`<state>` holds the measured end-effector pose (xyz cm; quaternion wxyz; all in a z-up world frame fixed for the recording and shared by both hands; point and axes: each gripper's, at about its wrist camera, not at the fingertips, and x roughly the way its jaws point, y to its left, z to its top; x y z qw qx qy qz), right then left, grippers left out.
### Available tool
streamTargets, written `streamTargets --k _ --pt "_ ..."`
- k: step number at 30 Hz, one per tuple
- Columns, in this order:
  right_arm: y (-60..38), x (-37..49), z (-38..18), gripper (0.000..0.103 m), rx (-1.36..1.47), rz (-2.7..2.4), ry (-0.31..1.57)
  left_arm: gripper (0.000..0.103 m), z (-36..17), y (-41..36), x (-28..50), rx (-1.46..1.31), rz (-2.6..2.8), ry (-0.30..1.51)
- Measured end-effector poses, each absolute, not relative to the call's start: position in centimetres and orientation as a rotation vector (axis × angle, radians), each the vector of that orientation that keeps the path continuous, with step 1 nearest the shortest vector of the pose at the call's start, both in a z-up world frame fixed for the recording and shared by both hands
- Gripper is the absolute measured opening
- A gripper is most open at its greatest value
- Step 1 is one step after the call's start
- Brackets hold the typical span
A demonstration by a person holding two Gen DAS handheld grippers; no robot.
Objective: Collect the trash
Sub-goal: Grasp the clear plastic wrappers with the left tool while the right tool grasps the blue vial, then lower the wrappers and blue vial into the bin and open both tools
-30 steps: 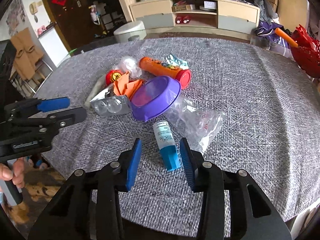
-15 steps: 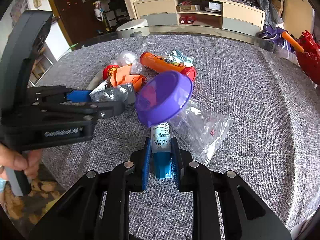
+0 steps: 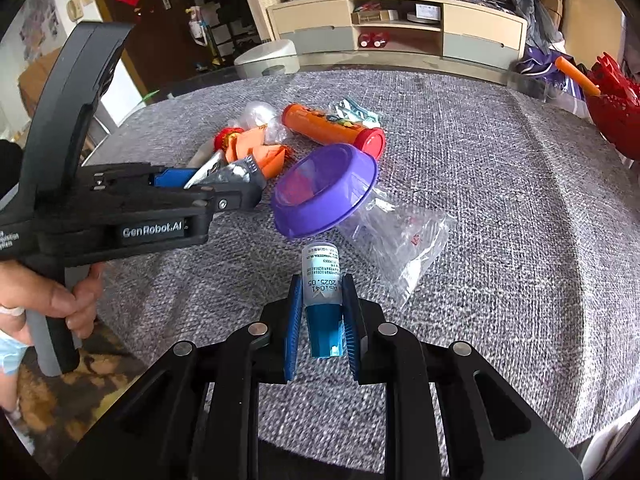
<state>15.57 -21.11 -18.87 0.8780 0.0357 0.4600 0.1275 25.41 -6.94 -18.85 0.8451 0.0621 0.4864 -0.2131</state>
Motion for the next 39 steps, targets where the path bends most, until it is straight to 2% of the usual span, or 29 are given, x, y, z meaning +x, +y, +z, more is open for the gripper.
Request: streamTargets --k 18,32,39 --pt "-20.9 7.7 -15.2 0.021 0.068 0.221 0.894 0.047 -15.2 -4.0 11.7 0.129 -0.428 0.980" --pt "-20.6 2.6 -18.8 0.021 0.128 0.252 0.953 0.047 -18.5 -4.6 3.1 0.114 -0.476 0.998" --pt "-21.1 1.6 -21.0 0.021 0.157 0.238 0.990 0.047 -22.6 -4.5 1.8 0.062 -0.480 1.071"
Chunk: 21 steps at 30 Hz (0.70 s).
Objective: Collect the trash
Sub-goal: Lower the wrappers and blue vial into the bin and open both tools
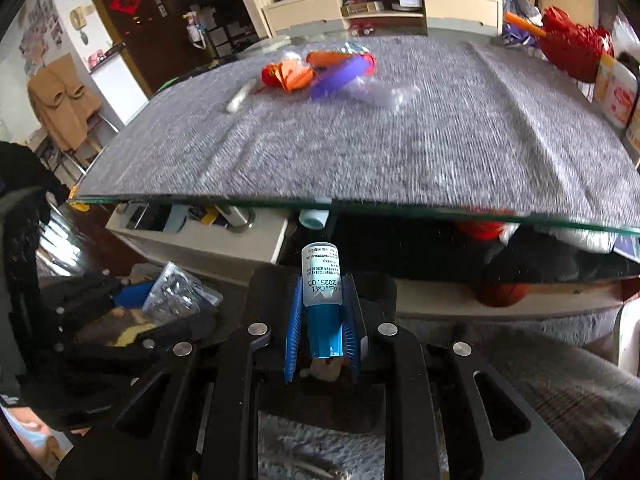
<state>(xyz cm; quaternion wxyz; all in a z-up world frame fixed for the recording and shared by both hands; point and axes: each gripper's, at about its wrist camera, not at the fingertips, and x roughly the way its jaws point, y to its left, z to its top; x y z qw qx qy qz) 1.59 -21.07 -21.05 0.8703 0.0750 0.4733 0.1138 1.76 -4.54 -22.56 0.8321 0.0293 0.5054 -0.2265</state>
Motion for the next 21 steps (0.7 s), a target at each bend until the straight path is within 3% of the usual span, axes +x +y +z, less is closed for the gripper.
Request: streamTargets --k 15,21 --pt "-20.8 2.2 -27.0 0.021 0.213 0.240 1.133 0.047 -28.4 -4.3 1.6 0.020 -0.467 1.175" --pt "-20.5 2.6 -27.6 0.023 0.229 0.248 1.157 0.053 -28.9 -4.6 1.8 0.021 -0.483 1.188"
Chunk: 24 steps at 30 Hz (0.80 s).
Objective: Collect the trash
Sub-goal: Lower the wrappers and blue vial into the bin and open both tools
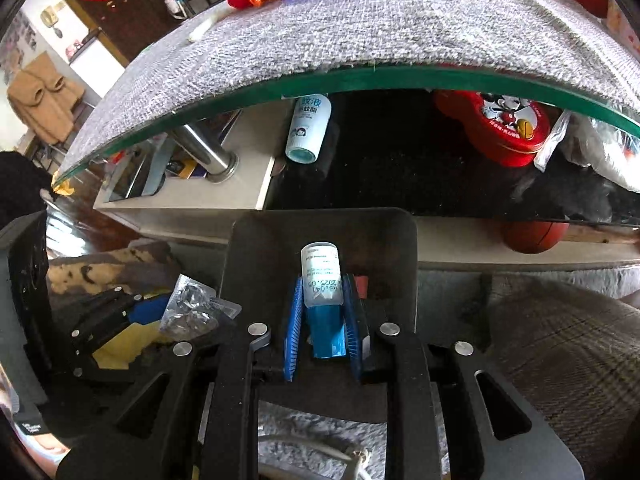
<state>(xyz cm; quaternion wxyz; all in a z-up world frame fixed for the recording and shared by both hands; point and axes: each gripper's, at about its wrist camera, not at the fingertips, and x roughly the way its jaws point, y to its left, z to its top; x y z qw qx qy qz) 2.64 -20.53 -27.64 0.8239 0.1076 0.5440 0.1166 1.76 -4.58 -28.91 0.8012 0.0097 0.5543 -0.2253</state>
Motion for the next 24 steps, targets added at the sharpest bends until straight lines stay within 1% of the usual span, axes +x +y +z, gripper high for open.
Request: streamTargets --k 5,7,8,9,10,11,12,14,16,20,23,24 --pt "-20.7 2.9 -27.9 0.024 0.236 0.237 1.165 0.054 -29.1 -4.5 2.0 0.013 -0.485 1.203" --pt "-21.0 2.9 -27.8 0.027 0.241 0.224 1.162 0.058 -29.2 -4.4 2.0 0.010 -0.487 1.210" --pt "-21.1 3.0 -27.8 0.037 0.242 0.214 1.160 0.060 -29.2 -4.5 2.0 0.011 -0.486 1.214" --pt "-21.3 3.0 -27.6 0.050 0.243 0.204 1.156 0.066 -29.3 -4.5 2.0 0.014 -0.486 1.216" --pt "-21.4 3.0 -27.5 0.054 0.243 0.196 1.150 0.070 -29.2 -4.5 2.0 0.016 -0.487 1.214" --pt "-21.6 3.0 -27.3 0.059 0.241 0.185 1.140 0.072 -29.2 -4.5 2.0 0.020 -0.487 1.212" --pt "-21.6 3.0 -27.1 0.061 0.241 0.180 1.136 0.075 -29.1 -4.6 2.0 0.022 -0.486 1.209" --pt "-21.9 3.1 -26.8 0.065 0.247 0.169 1.129 0.079 -28.9 -4.7 2.0 0.025 -0.487 1.205" --pt "-22.0 3.2 -26.5 0.066 0.253 0.163 1.124 0.082 -28.7 -4.7 2.0 0.027 -0.488 1.202" --pt "-22.5 3.4 -25.5 0.066 0.269 0.161 1.114 0.085 -27.7 -4.6 2.0 0.015 -0.478 1.198" --pt "-22.9 3.4 -23.5 0.066 0.270 0.161 1.074 0.087 -25.9 -4.3 2.1 0.003 -0.456 1.178" --pt "-23.0 3.4 -22.8 0.068 0.268 0.159 1.061 0.088 -25.1 -4.2 2.2 -0.003 -0.446 1.170"
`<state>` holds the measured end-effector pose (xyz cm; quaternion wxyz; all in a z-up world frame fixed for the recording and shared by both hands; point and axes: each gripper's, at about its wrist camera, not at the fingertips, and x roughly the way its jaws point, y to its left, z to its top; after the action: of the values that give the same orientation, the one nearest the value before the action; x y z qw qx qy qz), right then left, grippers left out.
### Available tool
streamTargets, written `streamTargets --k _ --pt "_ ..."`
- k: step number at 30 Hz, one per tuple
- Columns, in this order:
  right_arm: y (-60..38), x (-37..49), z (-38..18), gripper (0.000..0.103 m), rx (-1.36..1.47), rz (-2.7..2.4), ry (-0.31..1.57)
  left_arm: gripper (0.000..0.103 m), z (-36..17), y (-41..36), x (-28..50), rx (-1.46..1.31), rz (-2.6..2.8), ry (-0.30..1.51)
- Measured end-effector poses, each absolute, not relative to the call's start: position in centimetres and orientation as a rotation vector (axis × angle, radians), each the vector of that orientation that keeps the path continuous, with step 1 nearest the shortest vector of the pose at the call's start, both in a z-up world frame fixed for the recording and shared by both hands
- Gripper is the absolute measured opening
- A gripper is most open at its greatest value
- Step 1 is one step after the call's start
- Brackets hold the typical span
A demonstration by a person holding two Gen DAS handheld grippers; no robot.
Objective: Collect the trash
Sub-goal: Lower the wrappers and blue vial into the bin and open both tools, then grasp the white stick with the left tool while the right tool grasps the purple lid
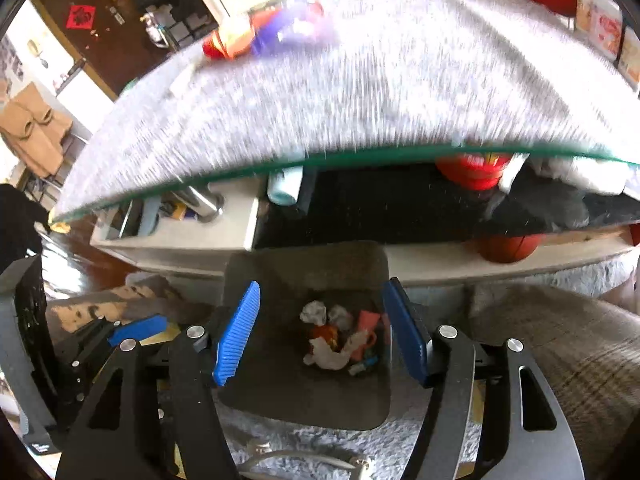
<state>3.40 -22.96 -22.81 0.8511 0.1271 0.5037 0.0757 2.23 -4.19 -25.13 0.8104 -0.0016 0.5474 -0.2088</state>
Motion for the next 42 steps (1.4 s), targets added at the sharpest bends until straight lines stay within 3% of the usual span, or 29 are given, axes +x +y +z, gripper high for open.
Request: streamTargets --k 4,13,22,33,36,42 --pt "-23.8 3.9 -19.1 0.073 0.262 0.157 0.983 0.094 -21.5 -3.7 2.9 -0.028 -0.408 1.118" --pt "-25.2 6.8 -14.3 0.075 0.219 0.158 0.894 0.095 -16.1 -2.7 6.1 0.029 -0.373 1.057" --pt "-25.8 10.3 -14.3 0.075 0.145 0.143 0.898 0.095 -13.5 -0.5 12.6 0.044 -0.282 1.041" --pt "-24.5 15.6 -15.2 0.074 0.150 0.186 0.910 0.095 -14.0 -1.2 19.8 0.083 -0.254 0.996" --pt "-23.7 17.0 -15.1 0.069 0.140 0.204 0.899 0.094 -14.9 -1.2 21.2 0.093 -0.250 0.996" --pt "-22.3 20.2 -15.9 0.061 0.156 0.230 0.926 0.078 -16.4 -0.8 24.1 0.088 -0.246 1.016"
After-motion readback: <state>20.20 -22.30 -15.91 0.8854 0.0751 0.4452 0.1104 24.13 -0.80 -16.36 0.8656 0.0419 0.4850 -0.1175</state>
